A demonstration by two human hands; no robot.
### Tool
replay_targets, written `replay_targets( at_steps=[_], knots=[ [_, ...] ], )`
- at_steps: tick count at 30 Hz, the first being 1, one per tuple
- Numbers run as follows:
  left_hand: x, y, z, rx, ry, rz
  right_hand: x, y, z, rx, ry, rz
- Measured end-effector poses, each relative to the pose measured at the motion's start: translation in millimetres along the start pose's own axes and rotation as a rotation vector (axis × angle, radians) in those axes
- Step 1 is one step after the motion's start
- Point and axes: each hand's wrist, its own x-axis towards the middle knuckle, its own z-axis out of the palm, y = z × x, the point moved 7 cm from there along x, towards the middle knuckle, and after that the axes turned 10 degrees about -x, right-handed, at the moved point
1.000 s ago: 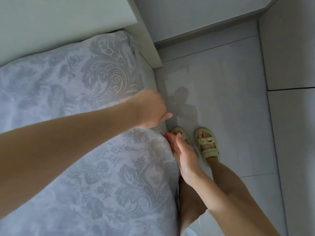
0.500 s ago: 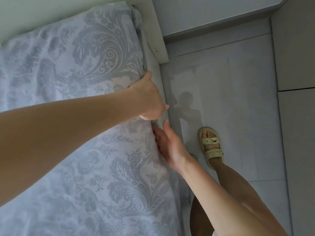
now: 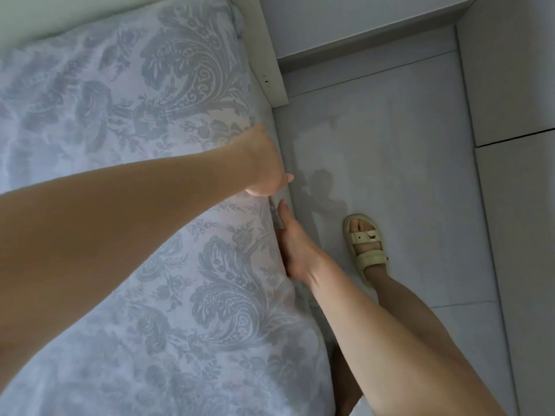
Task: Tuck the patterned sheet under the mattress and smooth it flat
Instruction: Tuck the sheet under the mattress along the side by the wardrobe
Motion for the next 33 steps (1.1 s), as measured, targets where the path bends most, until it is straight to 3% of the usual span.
replay_targets(
  at_steps=[4, 8, 9, 11, 14, 19, 21, 26, 33],
  knots=[
    [-3, 4, -4, -0.002, -0.001, -0.04, -14, 5, -21, 0.039, 0.098, -0.009],
    [-10, 8, 1, -0.103, 0.275, -0.007, -60, 19, -82, -0.055, 0.644, -0.26],
    [-13, 15, 1, -0.147, 0.358, 0.028, -67, 20, -89, -0.138, 0.694, -0.279],
    [-24, 35, 2, -0.22, 0.454, 0.085, -62, 22, -89, -0.279, 0.612, -0.251],
    [-35, 60, 10, -0.247, 0.462, 0.115, -43, 20, -87, -0.368, 0.554, -0.235],
    [-17, 55, 23, -0.174, 0.269, 0.038, -64, 20, -83, -0.268, 0.732, -0.422],
    [-5, 54, 25, -0.105, 0.167, 0.019, -71, 27, -69, -0.203, 0.647, -0.439],
    [-4, 66, 17, 0.005, 0.032, 0.03, -68, 56, -45, 0.118, 0.238, -0.256],
    [-15, 47, 20, -0.029, 0.163, 0.024, -29, 48, -5, -0.064, -0.038, -0.124]
  ],
)
